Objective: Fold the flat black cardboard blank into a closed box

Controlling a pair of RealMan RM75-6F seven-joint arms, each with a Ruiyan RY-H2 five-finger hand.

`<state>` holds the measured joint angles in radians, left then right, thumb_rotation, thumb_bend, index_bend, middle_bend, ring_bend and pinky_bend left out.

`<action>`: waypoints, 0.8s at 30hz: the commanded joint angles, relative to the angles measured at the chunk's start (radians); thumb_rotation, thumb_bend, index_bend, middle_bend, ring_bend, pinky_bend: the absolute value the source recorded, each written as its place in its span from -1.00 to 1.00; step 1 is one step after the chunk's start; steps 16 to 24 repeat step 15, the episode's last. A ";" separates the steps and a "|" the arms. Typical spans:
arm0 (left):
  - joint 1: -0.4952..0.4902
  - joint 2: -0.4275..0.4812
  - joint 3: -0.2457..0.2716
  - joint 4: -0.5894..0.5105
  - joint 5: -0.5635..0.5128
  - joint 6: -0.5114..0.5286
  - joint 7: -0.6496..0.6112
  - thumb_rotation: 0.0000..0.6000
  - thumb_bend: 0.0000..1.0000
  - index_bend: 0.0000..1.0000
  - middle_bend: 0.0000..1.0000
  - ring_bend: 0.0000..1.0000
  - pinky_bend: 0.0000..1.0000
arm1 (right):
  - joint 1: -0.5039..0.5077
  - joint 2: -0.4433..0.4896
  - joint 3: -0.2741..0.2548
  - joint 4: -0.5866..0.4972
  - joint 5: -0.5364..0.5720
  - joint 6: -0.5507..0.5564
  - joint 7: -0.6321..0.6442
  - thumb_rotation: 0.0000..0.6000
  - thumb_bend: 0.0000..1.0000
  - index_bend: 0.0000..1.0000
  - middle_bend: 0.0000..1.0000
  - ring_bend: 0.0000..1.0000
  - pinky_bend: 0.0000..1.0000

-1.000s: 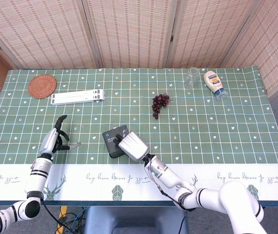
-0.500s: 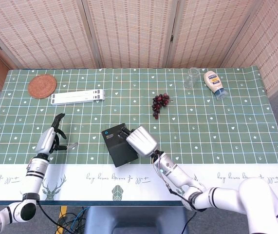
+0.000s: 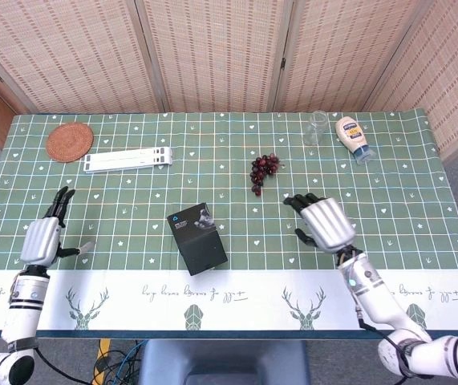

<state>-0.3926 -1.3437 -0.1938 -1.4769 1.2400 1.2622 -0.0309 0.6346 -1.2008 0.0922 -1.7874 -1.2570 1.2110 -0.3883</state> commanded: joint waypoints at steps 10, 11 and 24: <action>0.145 0.094 0.097 -0.120 0.067 0.174 0.175 1.00 -0.78 -1.00 -1.00 -0.70 -0.31 | -0.279 0.130 -0.137 0.062 -0.155 0.225 0.196 1.00 -0.35 -0.50 -0.30 -0.26 0.14; 0.157 0.096 0.104 -0.129 0.070 0.188 0.183 1.00 -0.78 -1.00 -1.00 -0.70 -0.31 | -0.295 0.127 -0.141 0.069 -0.154 0.235 0.197 1.00 -0.35 -0.50 -0.30 -0.26 0.13; 0.212 0.087 0.138 -0.154 0.099 0.253 0.208 1.00 -0.78 -0.97 -1.00 -0.70 -0.31 | -0.355 0.116 -0.144 0.086 -0.147 0.276 0.219 1.00 -0.35 -0.50 -0.30 -0.26 0.12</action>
